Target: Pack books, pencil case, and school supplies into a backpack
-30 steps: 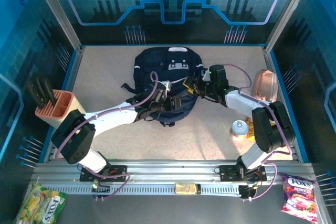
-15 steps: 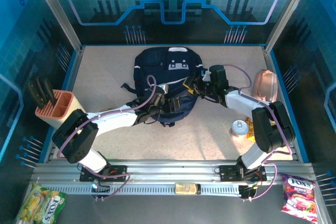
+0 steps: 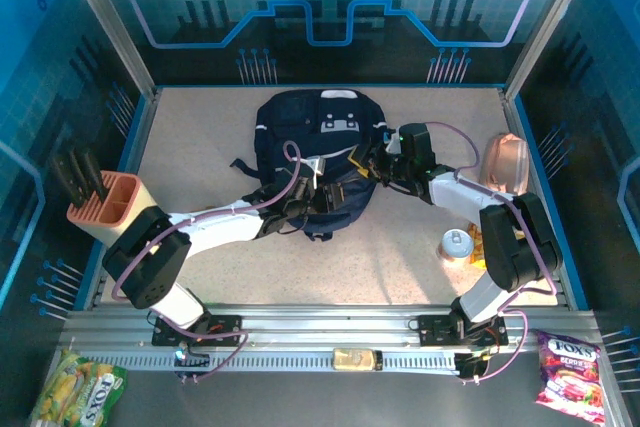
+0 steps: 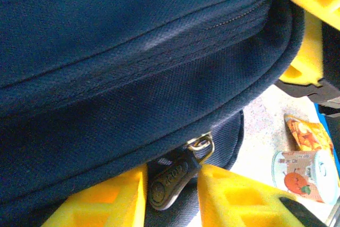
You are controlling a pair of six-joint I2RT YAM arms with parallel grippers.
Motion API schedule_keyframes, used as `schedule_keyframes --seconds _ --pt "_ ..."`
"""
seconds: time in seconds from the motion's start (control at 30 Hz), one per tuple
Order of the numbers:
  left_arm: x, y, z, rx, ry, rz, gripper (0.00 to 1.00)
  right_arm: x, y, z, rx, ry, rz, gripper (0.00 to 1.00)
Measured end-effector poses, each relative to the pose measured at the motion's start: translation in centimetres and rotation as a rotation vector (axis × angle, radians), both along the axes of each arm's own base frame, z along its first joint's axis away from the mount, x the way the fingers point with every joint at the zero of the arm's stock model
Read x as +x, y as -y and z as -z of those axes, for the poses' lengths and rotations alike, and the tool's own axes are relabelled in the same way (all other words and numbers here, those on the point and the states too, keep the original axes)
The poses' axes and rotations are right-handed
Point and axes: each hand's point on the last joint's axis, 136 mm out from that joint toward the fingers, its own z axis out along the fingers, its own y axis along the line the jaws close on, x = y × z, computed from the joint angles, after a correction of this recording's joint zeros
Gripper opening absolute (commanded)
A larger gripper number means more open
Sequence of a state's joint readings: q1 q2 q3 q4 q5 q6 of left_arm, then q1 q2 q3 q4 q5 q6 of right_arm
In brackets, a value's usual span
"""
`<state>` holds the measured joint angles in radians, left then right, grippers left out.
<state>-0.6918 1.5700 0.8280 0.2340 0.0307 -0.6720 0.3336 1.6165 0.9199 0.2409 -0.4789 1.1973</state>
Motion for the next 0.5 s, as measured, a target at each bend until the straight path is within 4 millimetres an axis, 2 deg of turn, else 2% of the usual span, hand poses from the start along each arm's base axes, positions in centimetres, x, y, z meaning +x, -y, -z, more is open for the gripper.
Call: schedule_keyframes --seconds 0.27,0.5 --pt "0.27 0.06 -0.33 -0.007 0.017 -0.006 0.26 0.04 -0.01 -0.06 0.002 0.005 0.0 0.3" --pt "0.42 -0.25 -0.14 0.013 0.023 -0.023 0.13 -0.05 -0.01 0.08 0.001 0.001 -0.001 0.3"
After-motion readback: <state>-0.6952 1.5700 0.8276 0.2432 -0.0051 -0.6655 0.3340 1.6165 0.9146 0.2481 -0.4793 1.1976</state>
